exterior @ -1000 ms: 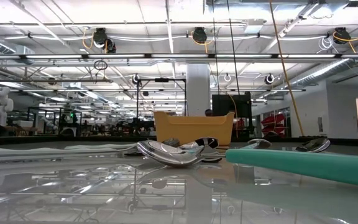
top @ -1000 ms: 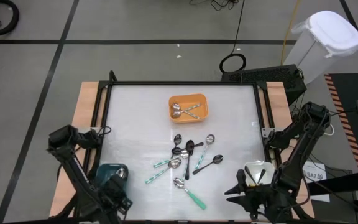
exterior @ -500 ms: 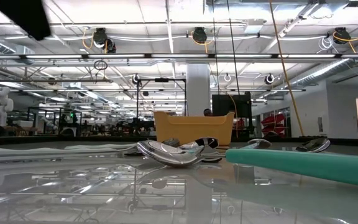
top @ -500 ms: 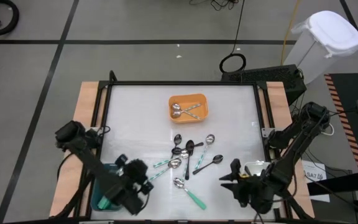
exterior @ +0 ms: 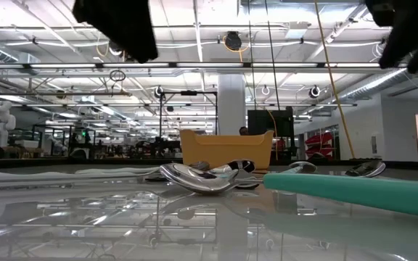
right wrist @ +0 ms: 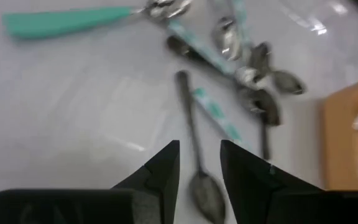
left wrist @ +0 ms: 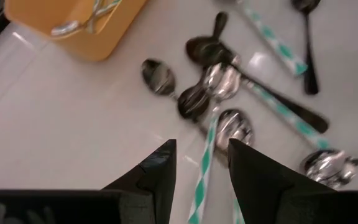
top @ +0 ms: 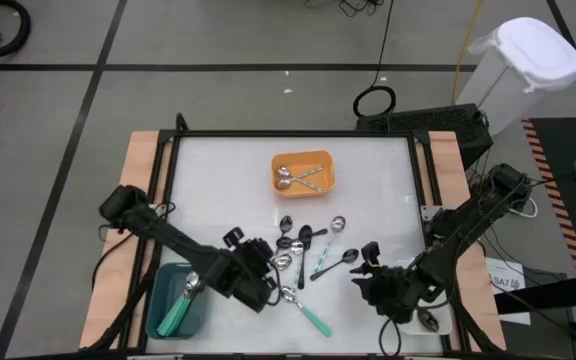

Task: Sort silverware by color (type)
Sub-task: Put the white patterned spoon into the yellow bin

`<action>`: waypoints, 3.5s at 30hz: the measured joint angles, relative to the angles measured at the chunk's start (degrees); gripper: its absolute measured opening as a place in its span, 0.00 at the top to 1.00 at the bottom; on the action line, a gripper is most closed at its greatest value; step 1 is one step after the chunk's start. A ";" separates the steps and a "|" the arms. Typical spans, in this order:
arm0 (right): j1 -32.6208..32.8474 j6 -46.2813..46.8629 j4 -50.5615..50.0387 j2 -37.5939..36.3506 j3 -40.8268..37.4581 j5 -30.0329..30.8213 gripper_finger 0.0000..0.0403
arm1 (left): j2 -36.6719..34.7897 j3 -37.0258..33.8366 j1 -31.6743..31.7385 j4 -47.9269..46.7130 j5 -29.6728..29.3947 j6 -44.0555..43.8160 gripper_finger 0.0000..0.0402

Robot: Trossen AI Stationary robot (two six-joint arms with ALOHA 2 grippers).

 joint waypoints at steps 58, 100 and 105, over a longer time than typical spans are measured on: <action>0.43 -3.35 0.75 0.00 0.03 -3.55 0.73 | 17.73 0.23 5.22 5.16 20.01 7.38 0.85; 0.43 -4.30 0.64 0.00 0.03 -3.50 0.73 | 13.73 0.28 -0.73 9.30 13.84 15.11 0.99; 0.43 -4.67 1.17 0.00 0.03 -3.48 0.73 | 13.66 5.30 -2.34 8.43 7.48 18.78 0.99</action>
